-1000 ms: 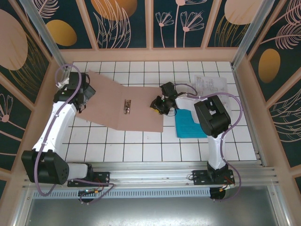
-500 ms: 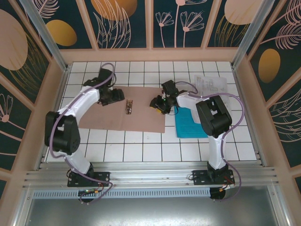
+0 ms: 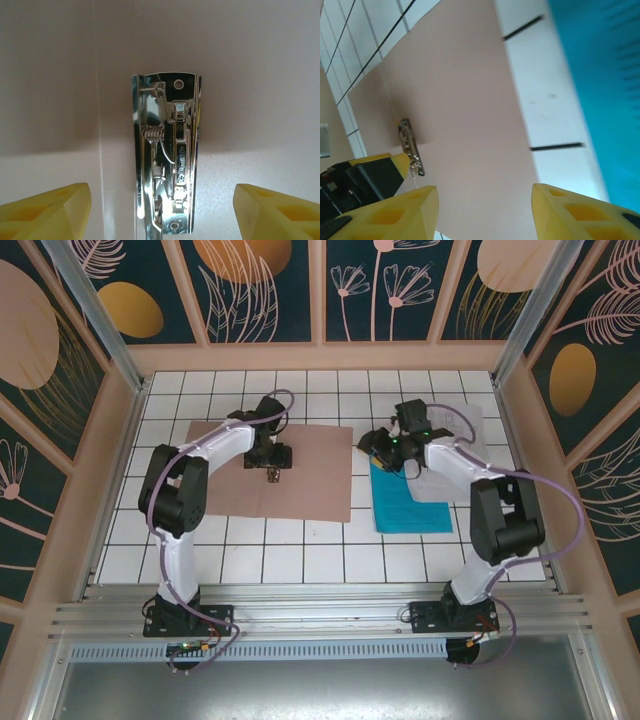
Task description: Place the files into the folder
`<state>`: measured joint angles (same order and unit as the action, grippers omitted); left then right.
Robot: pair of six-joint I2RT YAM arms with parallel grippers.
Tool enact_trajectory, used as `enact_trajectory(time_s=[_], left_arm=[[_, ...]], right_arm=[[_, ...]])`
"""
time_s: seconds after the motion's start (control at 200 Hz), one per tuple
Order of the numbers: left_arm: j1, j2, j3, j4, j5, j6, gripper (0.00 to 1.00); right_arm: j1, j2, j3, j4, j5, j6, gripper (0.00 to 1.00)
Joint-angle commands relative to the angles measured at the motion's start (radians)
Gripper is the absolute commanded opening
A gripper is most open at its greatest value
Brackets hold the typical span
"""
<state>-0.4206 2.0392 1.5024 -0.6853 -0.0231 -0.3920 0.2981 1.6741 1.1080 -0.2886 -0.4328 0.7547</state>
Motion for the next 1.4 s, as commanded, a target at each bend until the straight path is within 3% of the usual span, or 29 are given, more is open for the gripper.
enact_trajectory(time_s=[0.0,0.505,0.881,1.391], left_arm=[[-0.026,0.044,0.028,-0.023,-0.026,0.034,0.75],[-0.14,0.12,-0.029,-0.017,-0.11,-0.018,0.74],[-0.186,0.126,-0.002,-0.005,-0.036,-0.085,0.73],[-0.245,0.138,0.027,0.054,0.065,-0.205,0.7]], right_arm=[[-0.042,-0.075,-0.088,-0.023,0.03,-0.011,0.54],[-0.172,-0.219,-0.339,-0.03,0.139,0.016,0.53],[-0.271,-0.325,-0.425,-0.109,0.265,0.015,0.53],[-0.289,-0.288,-0.541,-0.028,0.194,0.0,0.53]])
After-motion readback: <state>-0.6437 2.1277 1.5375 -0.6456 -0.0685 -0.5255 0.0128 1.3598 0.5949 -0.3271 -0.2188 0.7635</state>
